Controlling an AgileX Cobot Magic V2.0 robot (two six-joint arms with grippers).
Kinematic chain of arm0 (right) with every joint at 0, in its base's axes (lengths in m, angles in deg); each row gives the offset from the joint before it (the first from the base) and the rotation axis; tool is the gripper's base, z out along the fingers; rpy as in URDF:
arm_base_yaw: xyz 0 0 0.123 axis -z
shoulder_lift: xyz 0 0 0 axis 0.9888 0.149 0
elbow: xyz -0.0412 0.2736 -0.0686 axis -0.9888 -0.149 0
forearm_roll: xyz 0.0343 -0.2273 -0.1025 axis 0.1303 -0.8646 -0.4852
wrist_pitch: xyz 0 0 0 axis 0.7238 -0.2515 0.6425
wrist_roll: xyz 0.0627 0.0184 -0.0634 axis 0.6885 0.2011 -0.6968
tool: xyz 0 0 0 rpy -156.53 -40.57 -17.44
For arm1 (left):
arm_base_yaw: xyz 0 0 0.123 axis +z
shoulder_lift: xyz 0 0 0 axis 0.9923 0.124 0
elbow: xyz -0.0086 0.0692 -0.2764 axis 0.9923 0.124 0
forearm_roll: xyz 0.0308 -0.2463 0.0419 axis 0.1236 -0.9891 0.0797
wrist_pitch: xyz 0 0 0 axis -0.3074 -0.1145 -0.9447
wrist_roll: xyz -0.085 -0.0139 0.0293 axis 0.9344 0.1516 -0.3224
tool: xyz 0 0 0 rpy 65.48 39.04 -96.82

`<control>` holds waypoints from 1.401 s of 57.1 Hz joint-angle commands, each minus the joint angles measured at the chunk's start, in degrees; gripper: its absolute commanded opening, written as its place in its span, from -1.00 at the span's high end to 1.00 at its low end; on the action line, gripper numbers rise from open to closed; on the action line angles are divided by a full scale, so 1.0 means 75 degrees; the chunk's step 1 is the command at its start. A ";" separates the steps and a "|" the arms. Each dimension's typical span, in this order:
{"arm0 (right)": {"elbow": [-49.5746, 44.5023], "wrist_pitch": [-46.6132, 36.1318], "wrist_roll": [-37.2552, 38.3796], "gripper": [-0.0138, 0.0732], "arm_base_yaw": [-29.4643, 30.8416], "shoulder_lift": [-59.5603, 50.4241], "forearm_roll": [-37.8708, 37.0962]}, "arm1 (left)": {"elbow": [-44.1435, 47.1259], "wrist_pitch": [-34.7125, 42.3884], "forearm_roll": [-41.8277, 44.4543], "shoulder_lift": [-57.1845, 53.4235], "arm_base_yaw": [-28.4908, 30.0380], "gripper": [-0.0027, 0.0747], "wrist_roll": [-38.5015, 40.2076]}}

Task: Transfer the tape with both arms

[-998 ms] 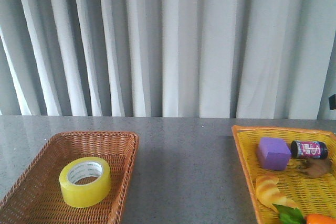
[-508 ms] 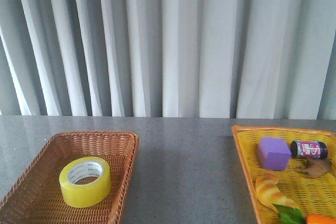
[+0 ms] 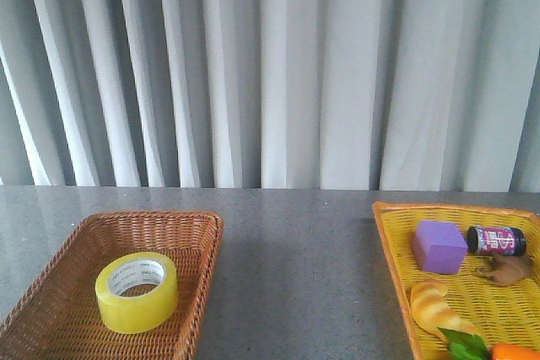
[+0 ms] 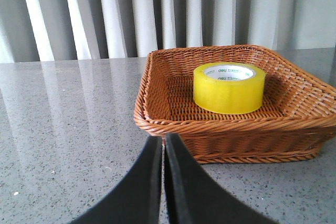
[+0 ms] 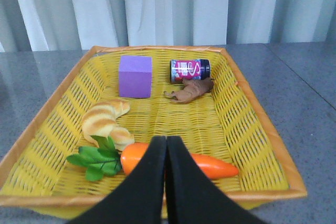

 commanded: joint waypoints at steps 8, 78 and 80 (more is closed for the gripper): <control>-0.1527 -0.1453 0.0312 0.70 0.0023 -0.1369 -0.0029 | -0.0059 0.0608 -0.0069 -0.0120 0.0004 0.95 0.0033; -0.2408 -0.1023 0.0879 0.70 -0.0880 -0.2957 -0.1400 | -0.0059 0.0608 -0.0069 -0.0120 0.0004 0.95 0.0033; -0.2408 -0.1017 0.0879 0.70 -0.0880 -0.2957 -0.1400 | -0.0059 0.0608 -0.0069 -0.0120 0.0004 0.95 0.0033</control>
